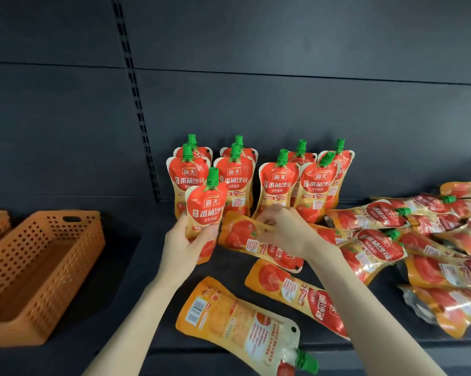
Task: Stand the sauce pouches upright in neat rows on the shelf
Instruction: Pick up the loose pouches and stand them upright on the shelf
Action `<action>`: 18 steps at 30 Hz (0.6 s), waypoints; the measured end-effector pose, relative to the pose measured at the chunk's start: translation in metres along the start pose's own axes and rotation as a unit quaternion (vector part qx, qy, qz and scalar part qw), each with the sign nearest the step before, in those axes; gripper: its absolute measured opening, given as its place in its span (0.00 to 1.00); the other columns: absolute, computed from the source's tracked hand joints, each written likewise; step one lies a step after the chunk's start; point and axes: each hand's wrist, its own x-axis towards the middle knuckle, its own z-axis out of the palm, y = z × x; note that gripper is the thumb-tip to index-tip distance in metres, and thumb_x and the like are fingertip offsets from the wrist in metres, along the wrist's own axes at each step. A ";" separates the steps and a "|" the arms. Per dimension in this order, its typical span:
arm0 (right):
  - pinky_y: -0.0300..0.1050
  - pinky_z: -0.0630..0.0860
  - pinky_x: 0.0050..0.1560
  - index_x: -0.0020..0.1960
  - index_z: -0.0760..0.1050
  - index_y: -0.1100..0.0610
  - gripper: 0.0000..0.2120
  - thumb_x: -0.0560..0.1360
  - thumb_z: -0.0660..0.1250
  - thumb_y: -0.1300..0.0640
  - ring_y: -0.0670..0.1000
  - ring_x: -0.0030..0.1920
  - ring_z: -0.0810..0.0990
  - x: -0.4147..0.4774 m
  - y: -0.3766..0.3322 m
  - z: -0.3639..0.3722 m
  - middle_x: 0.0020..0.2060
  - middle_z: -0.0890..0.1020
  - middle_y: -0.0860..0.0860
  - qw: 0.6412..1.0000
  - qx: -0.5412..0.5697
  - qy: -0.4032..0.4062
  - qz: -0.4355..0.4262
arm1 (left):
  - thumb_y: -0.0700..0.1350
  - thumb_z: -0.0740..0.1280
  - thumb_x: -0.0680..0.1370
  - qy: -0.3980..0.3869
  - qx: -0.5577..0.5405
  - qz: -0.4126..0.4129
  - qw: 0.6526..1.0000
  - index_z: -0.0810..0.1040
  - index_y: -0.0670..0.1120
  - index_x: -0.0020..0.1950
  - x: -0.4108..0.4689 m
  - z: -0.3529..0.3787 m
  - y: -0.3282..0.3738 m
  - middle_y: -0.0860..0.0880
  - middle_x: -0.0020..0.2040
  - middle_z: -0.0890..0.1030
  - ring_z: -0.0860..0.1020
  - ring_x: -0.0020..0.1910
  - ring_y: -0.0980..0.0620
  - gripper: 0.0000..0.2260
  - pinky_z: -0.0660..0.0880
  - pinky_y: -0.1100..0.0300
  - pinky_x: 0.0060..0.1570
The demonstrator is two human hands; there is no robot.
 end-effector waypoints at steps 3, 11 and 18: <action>0.46 0.75 0.58 0.67 0.70 0.47 0.23 0.73 0.69 0.54 0.51 0.61 0.75 -0.009 0.009 -0.004 0.61 0.76 0.47 0.998 0.010 -0.058 0.034 | 0.47 0.69 0.73 0.018 -0.004 -0.012 1.000 0.72 0.52 0.61 -0.001 -0.001 0.000 0.60 0.52 0.78 0.77 0.51 0.64 0.17 0.75 0.70 0.47; 0.48 0.75 0.60 0.68 0.69 0.46 0.31 0.69 0.73 0.63 0.50 0.63 0.74 -0.019 0.008 -0.025 0.64 0.75 0.47 0.997 0.050 -0.042 0.034 | 0.46 0.69 0.74 0.023 -0.009 -0.019 1.000 0.72 0.52 0.60 -0.001 -0.003 0.001 0.61 0.51 0.78 0.77 0.50 0.63 0.16 0.73 0.71 0.45; 0.46 0.77 0.58 0.68 0.71 0.50 0.31 0.67 0.76 0.59 0.51 0.61 0.77 -0.023 -0.012 -0.041 0.62 0.78 0.49 0.997 0.013 0.081 -0.005 | 0.44 0.69 0.74 0.020 -0.057 -0.037 0.998 0.72 0.51 0.61 0.001 -0.003 0.007 0.59 0.52 0.79 0.78 0.51 0.61 0.16 0.73 0.70 0.44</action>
